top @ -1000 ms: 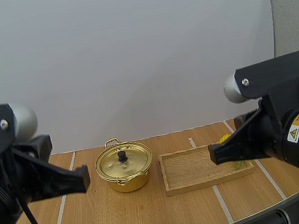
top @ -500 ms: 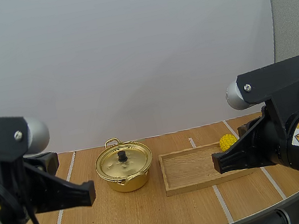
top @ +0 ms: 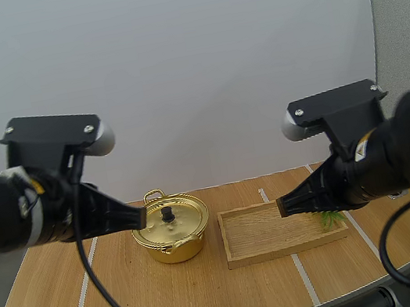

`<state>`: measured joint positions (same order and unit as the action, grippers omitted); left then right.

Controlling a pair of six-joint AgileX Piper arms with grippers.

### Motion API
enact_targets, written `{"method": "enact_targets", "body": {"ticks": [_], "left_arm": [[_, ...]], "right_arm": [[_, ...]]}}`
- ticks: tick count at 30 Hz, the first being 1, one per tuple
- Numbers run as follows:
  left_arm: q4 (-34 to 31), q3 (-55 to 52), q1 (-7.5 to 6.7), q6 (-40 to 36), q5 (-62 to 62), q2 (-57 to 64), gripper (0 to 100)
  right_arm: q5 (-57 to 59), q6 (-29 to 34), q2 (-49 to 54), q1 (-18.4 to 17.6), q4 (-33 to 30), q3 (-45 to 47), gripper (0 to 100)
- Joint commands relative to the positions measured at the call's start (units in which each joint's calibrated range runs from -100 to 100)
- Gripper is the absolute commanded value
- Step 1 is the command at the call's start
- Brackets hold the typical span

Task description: Open the pot, put the pineapple inside, and close it

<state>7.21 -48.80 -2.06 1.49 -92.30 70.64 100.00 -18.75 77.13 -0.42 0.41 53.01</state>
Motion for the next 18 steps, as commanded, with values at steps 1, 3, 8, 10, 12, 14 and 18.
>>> {"method": "enact_targets", "body": {"ticks": [1,3,8,10,12,14,18], "left_arm": [[3.2,0.2,0.11,3.0,3.8,-4.1,0],[4.2,0.2,0.11,4.4,5.3,-6.9,0],[4.7,0.2,0.11,6.1,8.0,-13.3,0],[4.7,0.2,0.11,6.2,8.9,-15.4,0],[4.7,0.2,0.11,6.2,9.4,-17.3,0],[4.7,0.2,0.11,6.2,9.4,-18.8,0],[4.7,0.2,0.11,6.2,9.4,-20.6,0]], "right_arm": [[0.0,0.5,-3.1,0.2,-0.4,-0.4,0],[0.0,0.5,-5.0,0.2,-0.4,-0.4,0],[0.0,0.5,-8.4,0.2,-0.4,-0.4,0],[0.0,0.5,-9.1,0.2,-0.4,-0.4,0],[0.0,0.5,-9.5,0.2,-0.4,-0.4,0],[0.0,0.5,-9.6,0.2,-0.4,-0.4,0],[0.0,0.5,-9.6,0.2,-0.8,-0.4,0]]}}
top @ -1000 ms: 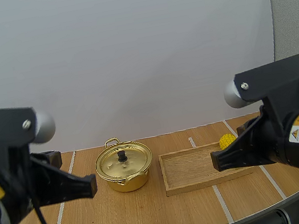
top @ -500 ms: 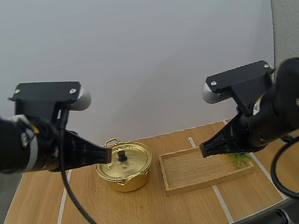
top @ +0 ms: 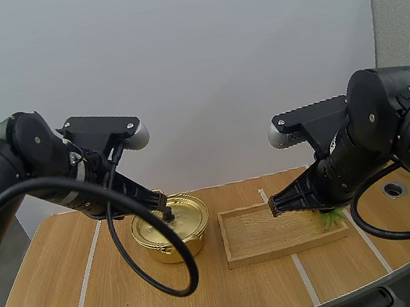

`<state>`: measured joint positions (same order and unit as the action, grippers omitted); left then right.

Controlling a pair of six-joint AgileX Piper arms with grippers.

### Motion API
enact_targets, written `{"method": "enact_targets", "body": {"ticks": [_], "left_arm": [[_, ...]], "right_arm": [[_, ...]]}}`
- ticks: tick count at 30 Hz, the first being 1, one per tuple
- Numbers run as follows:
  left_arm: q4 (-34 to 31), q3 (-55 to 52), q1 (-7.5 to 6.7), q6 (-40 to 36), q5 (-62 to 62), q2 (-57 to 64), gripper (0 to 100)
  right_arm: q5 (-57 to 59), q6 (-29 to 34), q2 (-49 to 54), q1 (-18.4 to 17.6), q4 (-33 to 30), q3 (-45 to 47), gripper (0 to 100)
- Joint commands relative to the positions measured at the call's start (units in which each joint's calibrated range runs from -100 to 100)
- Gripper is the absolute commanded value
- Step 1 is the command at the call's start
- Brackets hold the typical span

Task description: Open the pot, put the pineapple inside, and close it

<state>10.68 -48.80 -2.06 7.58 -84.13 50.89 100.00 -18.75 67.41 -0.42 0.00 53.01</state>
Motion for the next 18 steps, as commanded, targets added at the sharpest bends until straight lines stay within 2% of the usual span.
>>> {"method": "enact_targets", "body": {"ticks": [1,3,6,9,10,11,12,13,15,16,18], "left_arm": [[1.3,0.2,0.11,0.1,1.3,-1.3,0],[1.3,0.2,0.11,0.1,1.3,-1.4,2],[1.3,0.2,0.11,0.1,1.3,-1.4,18],[1.0,0.2,0.11,0.1,1.3,-1.4,50],[1.0,0.2,0.11,0.1,1.3,-1.4,65],[0.9,0.2,0.11,0.9,1.3,-1.4,80],[0.9,0.2,0.11,2.1,1.3,-1.4,97],[0.9,0.2,0.11,3.3,1.3,-1.4,100],[0.9,0.2,0.11,6.2,0.7,-1.4,100],[0.9,0.2,0.11,6.7,0.5,-1.4,100],[0.9,0.2,0.11,6.8,0.5,-1.4,100]], "right_arm": [[0.0,0.5,0.1,0.2,-0.8,-0.4,0],[0.0,0.5,0.1,0.2,-1.6,-0.4,0],[0.0,0.5,0.1,0.2,-2.1,-0.4,1],[0.0,0.5,0.1,0.2,-2.1,-0.4,29],[0.0,0.5,0.1,0.2,-2.0,-0.4,39],[0.0,0.5,0.1,0.2,-2.0,-0.4,46],[0.0,0.5,0.1,0.2,-2.0,-0.4,61],[0.0,0.5,0.1,0.2,-2.0,-0.4,68],[0.0,0.5,0.1,0.2,-2.0,-0.4,95],[0.0,0.5,0.1,0.2,-2.0,-0.4,100],[0.0,0.5,0.2,0.2,-2.0,-0.4,100]]}}
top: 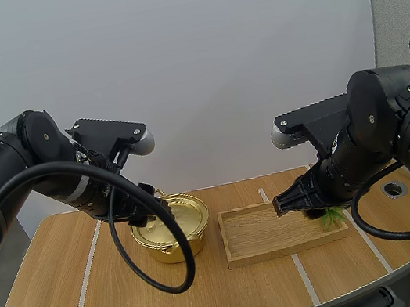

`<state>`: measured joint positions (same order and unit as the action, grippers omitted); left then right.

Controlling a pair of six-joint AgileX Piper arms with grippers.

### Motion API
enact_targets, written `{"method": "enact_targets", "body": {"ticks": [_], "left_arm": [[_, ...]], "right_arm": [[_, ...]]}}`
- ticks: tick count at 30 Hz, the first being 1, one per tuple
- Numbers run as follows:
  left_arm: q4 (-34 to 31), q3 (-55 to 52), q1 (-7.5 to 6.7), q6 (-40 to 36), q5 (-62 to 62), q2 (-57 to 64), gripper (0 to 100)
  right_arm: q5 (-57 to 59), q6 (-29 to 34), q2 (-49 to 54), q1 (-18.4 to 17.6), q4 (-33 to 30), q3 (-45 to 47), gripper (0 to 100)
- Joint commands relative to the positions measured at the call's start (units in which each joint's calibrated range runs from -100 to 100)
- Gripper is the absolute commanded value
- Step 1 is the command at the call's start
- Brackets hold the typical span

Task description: Open the pot, put the pineapple inside, and close it

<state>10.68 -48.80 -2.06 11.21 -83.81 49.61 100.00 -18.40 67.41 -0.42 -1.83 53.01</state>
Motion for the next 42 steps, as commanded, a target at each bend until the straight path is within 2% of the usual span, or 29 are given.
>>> {"method": "enact_targets", "body": {"ticks": [1,8,17,27,42], "left_arm": [[0.9,0.2,0.11,3.1,0.2,-0.1,100],[4.7,0.2,0.11,10.3,1.6,-1.0,100],[5.8,1.0,0.11,13.4,9.1,-14.8,100],[5.8,12.3,-0.23,14.0,8.9,-31.5,100],[5.8,25.8,-0.22,14.2,6.9,-48.6,100]], "right_arm": [[0.0,0.2,0.2,0.2,-0.2,-0.4,100],[0.0,0.2,0.2,0.2,0.7,-0.4,100],[0.0,0.2,0.2,0.2,1.4,-0.4,100],[0.0,0.2,0.2,0.2,2.1,-0.4,100],[0.0,0.2,0.2,0.2,2.2,-0.4,100]]}}
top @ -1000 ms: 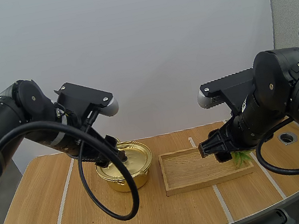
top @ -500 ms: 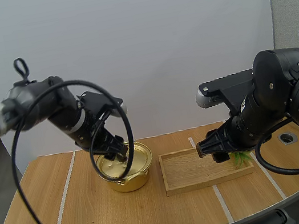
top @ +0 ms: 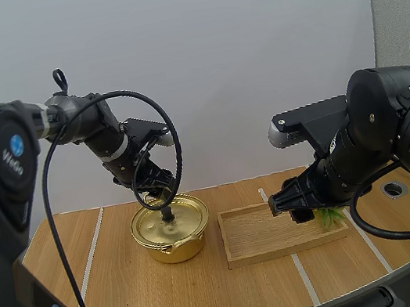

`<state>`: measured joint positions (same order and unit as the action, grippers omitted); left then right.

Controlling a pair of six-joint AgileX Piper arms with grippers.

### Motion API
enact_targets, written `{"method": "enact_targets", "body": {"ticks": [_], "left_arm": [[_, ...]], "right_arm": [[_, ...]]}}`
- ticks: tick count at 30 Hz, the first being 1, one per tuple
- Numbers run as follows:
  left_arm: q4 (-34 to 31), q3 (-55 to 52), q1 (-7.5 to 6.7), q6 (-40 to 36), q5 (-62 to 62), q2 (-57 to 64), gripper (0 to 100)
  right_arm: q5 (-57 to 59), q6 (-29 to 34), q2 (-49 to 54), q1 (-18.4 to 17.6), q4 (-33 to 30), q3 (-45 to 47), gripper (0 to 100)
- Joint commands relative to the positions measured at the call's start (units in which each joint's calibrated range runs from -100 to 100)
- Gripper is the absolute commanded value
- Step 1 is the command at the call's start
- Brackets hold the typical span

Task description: Open the pot, put the pineapple inside, and close it

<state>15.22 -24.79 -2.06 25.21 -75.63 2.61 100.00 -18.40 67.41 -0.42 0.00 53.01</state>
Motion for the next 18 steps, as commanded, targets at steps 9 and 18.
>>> {"method": "enact_targets", "body": {"ticks": [9,18], "left_arm": [[1.0,3.4,-0.22,0.2,-1.8,-6.2,100],[1.0,3.4,-0.22,0.2,-1.8,-7.8,100]], "right_arm": [[0.0,0.2,0.2,0.2,0.4,-0.4,100],[0.0,0.2,0.2,0.2,0.4,-0.4,100]]}}
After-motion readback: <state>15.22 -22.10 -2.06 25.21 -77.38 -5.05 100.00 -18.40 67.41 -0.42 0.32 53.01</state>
